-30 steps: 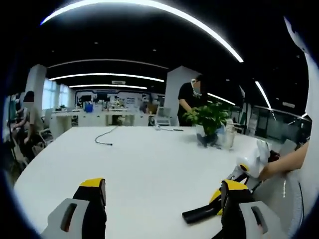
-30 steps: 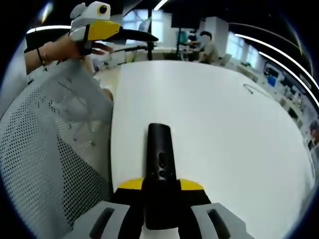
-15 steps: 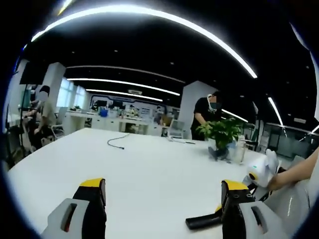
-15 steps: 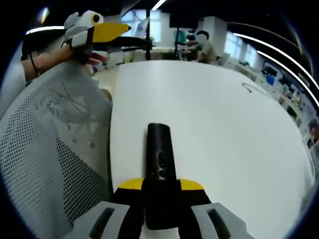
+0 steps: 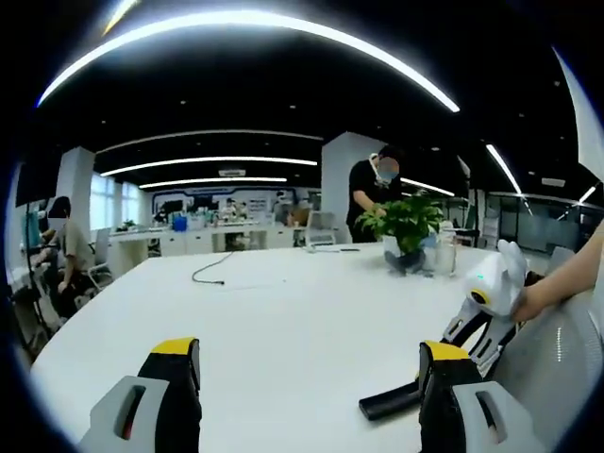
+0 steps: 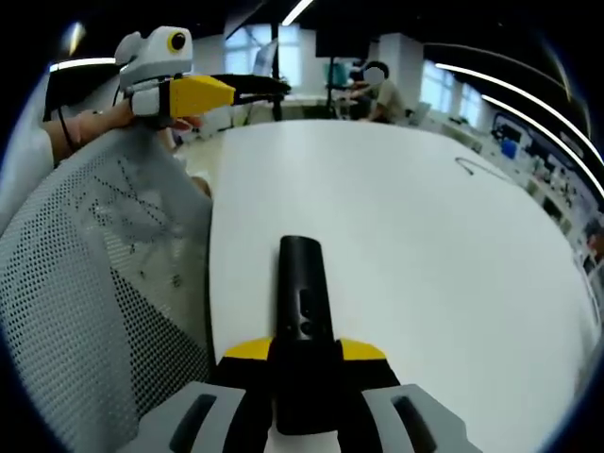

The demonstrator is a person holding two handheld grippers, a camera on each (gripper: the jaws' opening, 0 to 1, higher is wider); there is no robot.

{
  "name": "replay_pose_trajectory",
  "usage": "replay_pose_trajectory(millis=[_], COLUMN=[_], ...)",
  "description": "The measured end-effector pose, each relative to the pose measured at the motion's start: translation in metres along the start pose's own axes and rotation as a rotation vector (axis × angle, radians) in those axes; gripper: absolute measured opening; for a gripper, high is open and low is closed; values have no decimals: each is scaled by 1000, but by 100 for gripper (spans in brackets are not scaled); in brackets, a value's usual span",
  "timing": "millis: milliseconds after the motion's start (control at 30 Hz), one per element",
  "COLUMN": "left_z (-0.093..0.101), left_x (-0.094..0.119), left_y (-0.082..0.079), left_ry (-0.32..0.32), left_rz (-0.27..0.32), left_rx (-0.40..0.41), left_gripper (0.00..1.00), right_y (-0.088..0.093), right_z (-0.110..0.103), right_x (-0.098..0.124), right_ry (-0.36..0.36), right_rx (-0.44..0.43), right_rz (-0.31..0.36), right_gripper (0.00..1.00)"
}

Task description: Press the specified remote control buttons in sequence, fully releasing each button before pressing the next.

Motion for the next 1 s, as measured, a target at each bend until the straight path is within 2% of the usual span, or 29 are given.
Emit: replay_pose_trajectory(millis=[133,333,467,1000], left_z=[1,-6,-1,0], left_x=[1,1,-1,-2], left_y=[0,3,5,10], left_ry=[1,-16,-4,6], left_rz=[3,-2,-34,-70], left_rx=[-27,39,-20,-23], left_gripper=[100,100,100,99], right_y=[-1,-3,-4,-5], right_z=[0,4,7,23], right_x=[0,-1,0,-2], right_ry=[-3,-25,-23,-43], right_rx=[-2,-7,-4,40], right_rz=[-7,-33,-53,-72], right_gripper=[21,21,21,21])
Point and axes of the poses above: the point that each gripper's makers call its tool centre point, and the gripper's own axes: x roughly backward along the fingers, z roughly to its right, y roughly out of its underside, the point moved 8 cm from there along x, roughly backward along the fingers, and after that the axes turned 4 degrees about x, right-handed, at the moved point
